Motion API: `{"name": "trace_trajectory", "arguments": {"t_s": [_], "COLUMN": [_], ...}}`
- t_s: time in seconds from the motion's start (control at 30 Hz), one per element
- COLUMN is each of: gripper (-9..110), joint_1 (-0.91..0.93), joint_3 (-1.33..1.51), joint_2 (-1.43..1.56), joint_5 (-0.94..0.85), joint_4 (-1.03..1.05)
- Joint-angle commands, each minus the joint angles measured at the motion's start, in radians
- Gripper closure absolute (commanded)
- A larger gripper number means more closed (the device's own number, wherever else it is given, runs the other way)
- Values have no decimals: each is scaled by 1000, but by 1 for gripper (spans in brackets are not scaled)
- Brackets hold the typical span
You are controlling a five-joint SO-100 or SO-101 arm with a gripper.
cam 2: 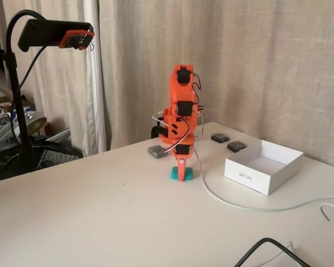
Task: Grasp the green cube and put it in the bin.
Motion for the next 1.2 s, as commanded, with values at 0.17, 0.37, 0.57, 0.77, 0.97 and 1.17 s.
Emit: {"name": "trace_trajectory", "arguments": {"t_s": [0.17,0.37,0.57,0.77,0.97,1.17], "gripper": [99,110,110,110,110,110], "joint_1": [2,-5,-20,-21,-34,-106], "joint_3": [8,-11,-38,-40,-44,-106], "joint_2": [2,12,32,44,74,124], "joint_5": [3,3,2,2,0,-18], "joint_4": [15,3,-40,-132,-189,-262]}}
